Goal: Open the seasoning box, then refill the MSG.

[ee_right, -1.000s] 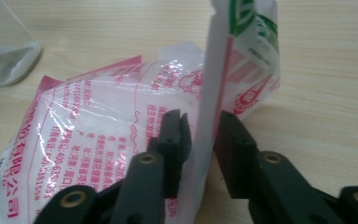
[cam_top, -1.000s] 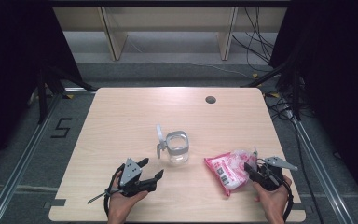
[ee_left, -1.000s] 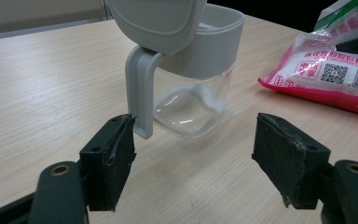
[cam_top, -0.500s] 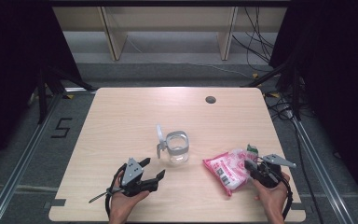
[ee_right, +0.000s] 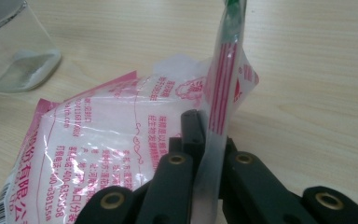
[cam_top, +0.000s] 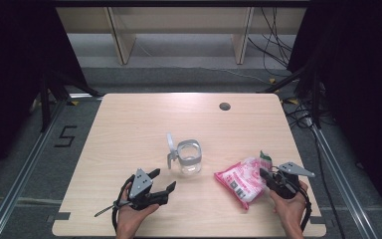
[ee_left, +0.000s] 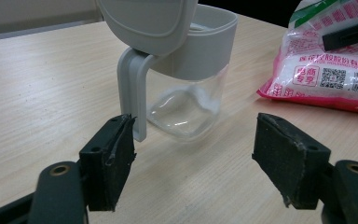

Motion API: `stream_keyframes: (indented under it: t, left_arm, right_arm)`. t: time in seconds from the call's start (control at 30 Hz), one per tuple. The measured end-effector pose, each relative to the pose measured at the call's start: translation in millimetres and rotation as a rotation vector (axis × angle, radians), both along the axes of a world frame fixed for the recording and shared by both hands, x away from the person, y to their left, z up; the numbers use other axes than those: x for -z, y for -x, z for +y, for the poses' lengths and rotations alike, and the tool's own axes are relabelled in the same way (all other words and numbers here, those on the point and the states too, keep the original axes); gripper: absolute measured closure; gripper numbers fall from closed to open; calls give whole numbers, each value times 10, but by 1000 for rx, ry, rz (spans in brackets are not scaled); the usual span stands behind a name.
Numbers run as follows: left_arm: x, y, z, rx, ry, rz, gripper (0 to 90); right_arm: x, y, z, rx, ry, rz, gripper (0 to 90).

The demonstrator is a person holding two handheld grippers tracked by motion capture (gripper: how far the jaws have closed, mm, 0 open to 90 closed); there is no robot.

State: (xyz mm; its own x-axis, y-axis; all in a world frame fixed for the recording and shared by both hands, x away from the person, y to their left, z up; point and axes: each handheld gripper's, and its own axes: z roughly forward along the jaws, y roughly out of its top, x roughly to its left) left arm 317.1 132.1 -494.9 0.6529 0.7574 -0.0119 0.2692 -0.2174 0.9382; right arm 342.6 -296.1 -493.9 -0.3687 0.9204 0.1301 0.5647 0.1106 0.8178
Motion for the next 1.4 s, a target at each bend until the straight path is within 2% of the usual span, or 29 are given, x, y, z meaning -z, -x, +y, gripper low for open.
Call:
stream_keyframes:
  t: [0.03,0.1,0.13,0.17,0.2,0.27,0.3,0.33,0.37,0.4,0.43,0.47,0.5,0.53,0.57,0.6,0.63,0.7,0.77,0.8,0.83,0.9,1.0,1.03,1.07,1.1,1.2,1.23,1.4]
  left_arm:
    - [2,-4,-2,1,6,-4,285]
    - [1,-5,-2,4,3,-4,285]
    - [2,-7,-7,3,5,-6,285]
    - [4,-15,-8,9,1,-15,285]
    - [13,3,-35,-1,31,5,285]
    - [15,18,-40,-8,26,16,286]
    - [12,9,-27,0,6,2,285]
    - [12,9,-27,0,6,2,286]
    - [15,12,-32,-10,18,11,286]
    - [14,3,-34,-10,23,4,286]
    - [13,2,-35,-10,23,3,286]
    - [9,1,-27,-4,6,1,286]
    - [13,9,-48,-2,22,2,286]
    - [13,9,-48,-2,22,2,286]
    - [15,7,-52,7,3,-5,286]
    - [15,7,-52,7,3,-5,286]
    - [27,22,-82,-1,31,13,286]
    - [28,23,-88,8,8,3,285]
    - [43,35,-123,11,27,18,282]
    - [44,42,-136,8,16,20,279]
    - [49,47,-175,20,6,22,275]
    - [54,54,-207,28,7,26,275]
    - [63,59,-278,48,-5,31,281]
    - [60,56,-320,63,-25,30,282]
    - [60,56,-320,63,-25,30,283]
    - [61,57,-345,71,-22,32,284]
    - [64,47,-409,84,-24,33,284]
    - [70,39,-466,78,-43,17,285]
    - [77,33,-615,111,-61,16,288]
  right_arm:
    - [-14,16,29,13,-17,11,900]
    - [-52,36,50,-2,-18,4,900]
    - [-68,37,65,-14,-21,-22,900]
    - [-88,16,50,-48,-2,-65,900]
    - [-108,23,59,-42,-1,-72,900]
    - [-149,46,93,-39,-19,-80,900]
    - [-188,52,101,-56,-1,-90,900]
    - [-188,52,101,-56,-1,-90,900]
    - [-195,60,130,-48,-27,-102,900]
    - [-252,69,126,-79,-18,-117,900]
    - [-274,83,135,-69,-21,-123,900]
    - [-274,83,135,-69,-21,-123,900]
    - [-334,100,172,-80,-37,-148,900]
    - [-334,100,172,-80,-37,-148,900]
    - [-396,109,219,-88,-51,-159,900]
    - [-396,109,219,-88,-51,-159,900]
    - [-431,119,233,-99,-40,-152,900]
    - [-475,98,268,-123,1,-203,900]
    - [-515,114,301,-144,-1,-211,900]
    - [-538,128,314,-144,10,-215,900]
    - [-581,138,357,-164,25,-247,900]
    - [-600,145,370,-173,26,-232,900]
    - [-651,136,420,-186,32,-257,900]
    - [-687,147,467,-192,10,-244,900]
    - [-687,147,467,-192,10,-244,900]
    - [-738,138,502,-215,22,-257,900]
    - [-788,126,549,-234,35,-268,900]
    - [-854,116,598,-236,42,-284,900]
    - [-978,121,675,-236,75,-261,900]
